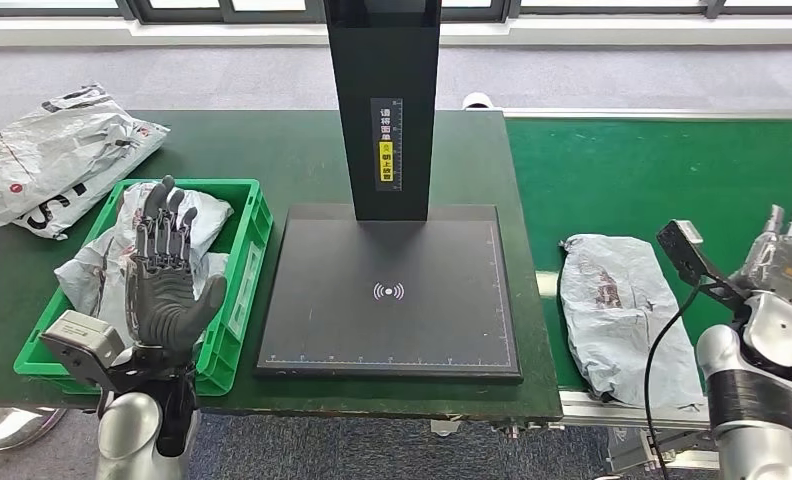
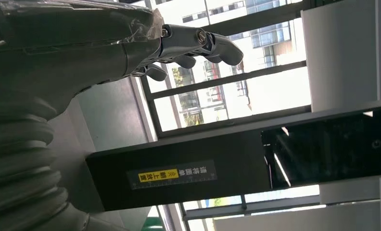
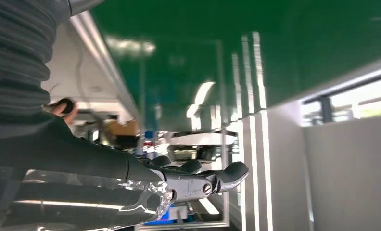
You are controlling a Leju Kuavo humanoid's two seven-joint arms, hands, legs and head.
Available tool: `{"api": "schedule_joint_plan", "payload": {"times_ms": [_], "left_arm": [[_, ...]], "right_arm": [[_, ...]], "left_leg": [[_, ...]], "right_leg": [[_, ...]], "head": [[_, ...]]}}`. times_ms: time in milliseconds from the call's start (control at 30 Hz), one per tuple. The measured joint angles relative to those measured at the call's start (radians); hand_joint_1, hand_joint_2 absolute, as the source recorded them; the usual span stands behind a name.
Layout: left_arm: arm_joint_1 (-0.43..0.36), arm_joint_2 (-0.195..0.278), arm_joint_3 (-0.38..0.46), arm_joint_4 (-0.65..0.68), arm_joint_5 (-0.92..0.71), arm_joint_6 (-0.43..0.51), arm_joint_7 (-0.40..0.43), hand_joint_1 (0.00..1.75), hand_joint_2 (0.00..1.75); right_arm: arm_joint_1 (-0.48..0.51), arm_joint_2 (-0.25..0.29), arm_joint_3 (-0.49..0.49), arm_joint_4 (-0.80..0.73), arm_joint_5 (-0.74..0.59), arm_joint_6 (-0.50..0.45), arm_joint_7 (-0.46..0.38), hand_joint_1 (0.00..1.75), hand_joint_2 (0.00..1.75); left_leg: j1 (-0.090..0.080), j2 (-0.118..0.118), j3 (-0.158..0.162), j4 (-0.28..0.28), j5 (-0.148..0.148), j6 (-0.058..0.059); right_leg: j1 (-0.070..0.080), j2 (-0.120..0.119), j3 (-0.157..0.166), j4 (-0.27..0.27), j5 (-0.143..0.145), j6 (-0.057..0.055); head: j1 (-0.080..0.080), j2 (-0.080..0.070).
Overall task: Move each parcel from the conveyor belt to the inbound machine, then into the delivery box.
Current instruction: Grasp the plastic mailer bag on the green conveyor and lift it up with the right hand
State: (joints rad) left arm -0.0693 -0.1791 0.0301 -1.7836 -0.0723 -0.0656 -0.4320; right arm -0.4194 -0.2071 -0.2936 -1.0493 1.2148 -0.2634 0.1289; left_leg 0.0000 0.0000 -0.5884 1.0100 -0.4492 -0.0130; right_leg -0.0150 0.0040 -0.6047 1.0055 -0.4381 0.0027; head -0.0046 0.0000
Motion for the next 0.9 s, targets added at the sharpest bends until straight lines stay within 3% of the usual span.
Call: {"api": "schedule_joint_plan", "payload": {"times_ms": [167,367,467,667,900], "left_arm": [[0.006,-0.018,-0.015,0.012,-0.017,-0.047,-0.015,0.0,1.75],[0.007,-0.017,-0.03,0.031,-0.032,-0.052,-0.038,0.0,1.75],[0.012,-0.014,-0.037,0.04,-0.046,-0.05,-0.05,0.0,1.75],[0.05,0.0,-0.048,0.051,-0.059,-0.043,-0.099,0.0,1.75],[0.065,0.01,-0.048,0.052,-0.065,-0.04,-0.102,0.0,1.75]], "right_arm": [[-0.135,-0.089,0.0,0.372,0.168,0.027,0.119,0.0,1.75],[-0.165,-0.101,0.001,0.534,0.178,0.109,0.119,0.0,1.75],[-0.167,-0.097,0.001,0.591,0.143,0.161,0.062,0.0,1.75],[-0.166,-0.07,0.001,0.664,0.004,0.303,-0.18,0.0,1.75],[-0.18,-0.042,0.001,0.693,-0.013,0.335,-0.213,0.0,1.75]], "left_leg": [[0.0,-0.001,-0.001,0.0,0.0,0.0],[0.0,-0.002,-0.001,0.0,0.0,0.0],[0.0,-0.003,-0.002,0.0,0.0,0.0],[0.0,-0.003,-0.002,-0.001,0.0,0.0],[0.002,-0.003,-0.002,-0.001,0.0,0.0]], "right_leg": [[0.0,-0.001,0.0,0.0,0.0,0.0],[0.0,-0.002,0.0,0.0,-0.001,0.001],[0.0,-0.002,0.0,0.0,-0.001,0.001],[0.0,-0.002,-0.001,0.0,-0.001,0.001],[0.0,-0.003,-0.001,0.0,-0.001,0.001]], "head": [[0.0,0.0],[0.0,0.0],[0.0,0.0],[0.0,0.0],[0.0,0.0]]}}
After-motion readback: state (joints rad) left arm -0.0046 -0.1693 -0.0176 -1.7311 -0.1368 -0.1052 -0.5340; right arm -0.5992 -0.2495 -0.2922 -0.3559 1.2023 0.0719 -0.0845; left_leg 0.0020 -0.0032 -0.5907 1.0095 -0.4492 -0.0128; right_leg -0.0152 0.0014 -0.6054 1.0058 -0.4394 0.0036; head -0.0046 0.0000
